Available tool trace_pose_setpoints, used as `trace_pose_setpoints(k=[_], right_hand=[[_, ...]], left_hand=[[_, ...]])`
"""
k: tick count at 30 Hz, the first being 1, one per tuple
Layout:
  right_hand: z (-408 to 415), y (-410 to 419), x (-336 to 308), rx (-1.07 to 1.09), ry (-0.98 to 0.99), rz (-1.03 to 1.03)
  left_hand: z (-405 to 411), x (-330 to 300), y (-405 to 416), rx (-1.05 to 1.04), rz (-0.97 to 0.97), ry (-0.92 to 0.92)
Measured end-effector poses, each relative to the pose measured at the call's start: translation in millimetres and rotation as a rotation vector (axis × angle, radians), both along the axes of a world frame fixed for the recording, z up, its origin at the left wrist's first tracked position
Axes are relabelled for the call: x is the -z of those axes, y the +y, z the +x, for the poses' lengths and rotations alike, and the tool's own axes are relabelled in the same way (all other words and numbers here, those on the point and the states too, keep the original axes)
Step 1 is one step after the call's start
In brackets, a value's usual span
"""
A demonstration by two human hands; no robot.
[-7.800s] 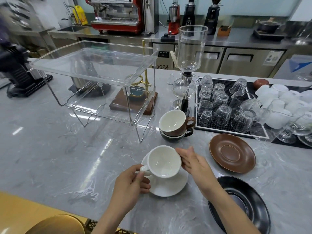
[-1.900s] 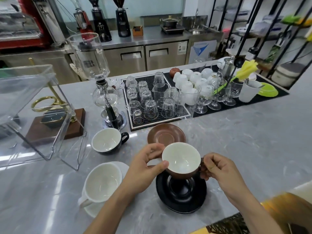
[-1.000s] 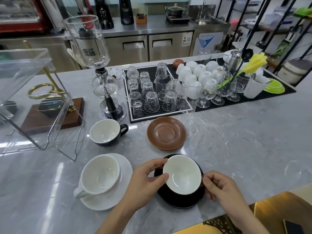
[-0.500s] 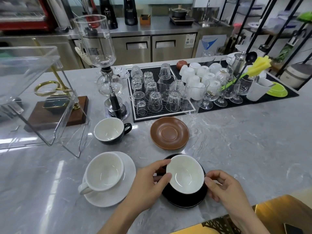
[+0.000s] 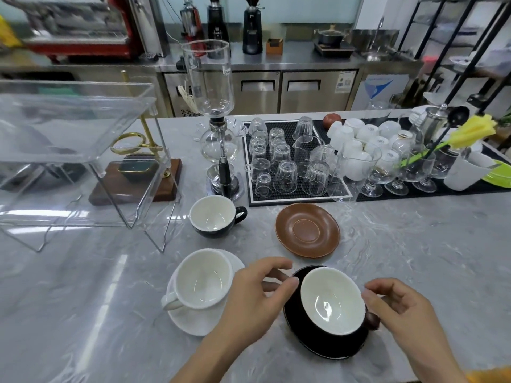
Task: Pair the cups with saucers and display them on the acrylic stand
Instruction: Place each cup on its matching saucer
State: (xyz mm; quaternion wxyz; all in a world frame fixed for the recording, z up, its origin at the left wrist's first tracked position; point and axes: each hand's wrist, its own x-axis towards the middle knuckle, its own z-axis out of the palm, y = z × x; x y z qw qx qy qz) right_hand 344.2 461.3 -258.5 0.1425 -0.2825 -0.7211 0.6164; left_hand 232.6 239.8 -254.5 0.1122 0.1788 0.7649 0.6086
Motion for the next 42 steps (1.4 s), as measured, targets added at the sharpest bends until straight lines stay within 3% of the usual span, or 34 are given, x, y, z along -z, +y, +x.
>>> trace_pose_setpoints(k=[14, 26, 36, 42], right_hand=[[-59, -13, -28, -0.128, 0.061, 0.082], [-73, -15, -36, -0.174, 0.079, 0.082], [-8, -1, -18, 0.015, -0.134, 0.066], [8, -1, 0, 0.044, -0.181, 0.017]], left_hand=[[-21, -17, -33, -0.156, 0.045, 0.070], [-27, -15, -33, -0.132, 0.052, 0.048], [-8, 9, 4, 0.066, -0.057, -0.106], [-2, 16, 16, 0.132, -0.021, -0.286]])
